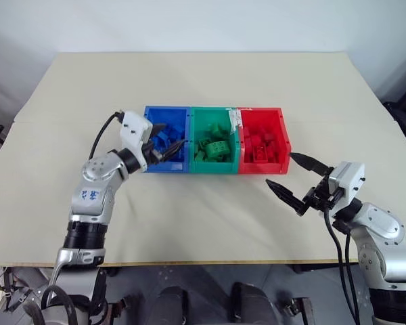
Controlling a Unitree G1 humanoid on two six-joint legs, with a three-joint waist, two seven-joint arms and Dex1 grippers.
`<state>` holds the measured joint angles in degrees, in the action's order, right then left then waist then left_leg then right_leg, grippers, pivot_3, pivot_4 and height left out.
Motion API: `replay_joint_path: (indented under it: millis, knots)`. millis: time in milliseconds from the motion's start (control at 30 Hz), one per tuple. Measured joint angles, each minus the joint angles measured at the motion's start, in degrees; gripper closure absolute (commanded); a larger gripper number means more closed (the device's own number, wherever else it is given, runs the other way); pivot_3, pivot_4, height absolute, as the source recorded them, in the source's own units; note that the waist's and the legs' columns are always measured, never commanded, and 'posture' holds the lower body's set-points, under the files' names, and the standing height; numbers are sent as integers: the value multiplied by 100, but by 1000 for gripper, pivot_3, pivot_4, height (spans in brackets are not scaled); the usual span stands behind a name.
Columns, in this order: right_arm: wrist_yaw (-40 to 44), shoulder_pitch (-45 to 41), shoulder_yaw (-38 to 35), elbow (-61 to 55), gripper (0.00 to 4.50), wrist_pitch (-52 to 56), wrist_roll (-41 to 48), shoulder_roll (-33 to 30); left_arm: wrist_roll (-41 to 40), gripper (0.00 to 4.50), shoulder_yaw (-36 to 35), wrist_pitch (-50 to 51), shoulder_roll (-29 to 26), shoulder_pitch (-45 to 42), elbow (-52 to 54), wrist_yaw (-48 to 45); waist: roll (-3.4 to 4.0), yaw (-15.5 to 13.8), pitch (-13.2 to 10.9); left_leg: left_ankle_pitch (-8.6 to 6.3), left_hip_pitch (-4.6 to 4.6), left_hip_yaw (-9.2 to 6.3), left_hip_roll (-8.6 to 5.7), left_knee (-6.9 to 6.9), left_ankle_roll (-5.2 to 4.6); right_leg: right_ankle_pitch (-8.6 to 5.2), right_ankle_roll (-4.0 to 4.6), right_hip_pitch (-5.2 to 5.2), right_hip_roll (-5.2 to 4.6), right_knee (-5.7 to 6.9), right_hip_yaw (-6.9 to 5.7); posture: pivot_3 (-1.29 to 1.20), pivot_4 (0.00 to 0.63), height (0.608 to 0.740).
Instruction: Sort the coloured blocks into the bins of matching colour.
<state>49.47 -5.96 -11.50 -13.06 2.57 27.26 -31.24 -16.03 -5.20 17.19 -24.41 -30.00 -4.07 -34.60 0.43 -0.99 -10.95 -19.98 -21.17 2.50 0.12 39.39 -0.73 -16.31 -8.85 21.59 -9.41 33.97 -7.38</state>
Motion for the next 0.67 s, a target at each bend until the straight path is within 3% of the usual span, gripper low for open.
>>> replay_joint_path:
  millis: [200, 400, 667]
  knots:
    - [814, -191, 176, 425, 0, -4, -1, -454, -302, 60, -1020, -229, -795, 1621, 1120, -316, 0, 51, 0, 0, 2, -2, 3, -3, 0, 0, 0, 1, 0, -4, 2, 0, 150, 740]
    - [2008, -408, 269, 1241, 0, -76, -3, -1067, -412, 60, -1975, -881, -1350, 3402, 1394, -1048, 0, -11, -1, -2, 3, -2, 5, -5, -3, 0, 0, -1, -2, -9, 2, 0, 150, 740]
    - [2444, -850, 177, 2275, 0, -394, -22, -1115, -439, 60, -2163, -1170, -1328, 4000, 1834, -1132, 1, -24, -1, -3, 4, -7, 6, -6, -3, 0, 1, -2, -4, -8, 3, 0, 150, 740]
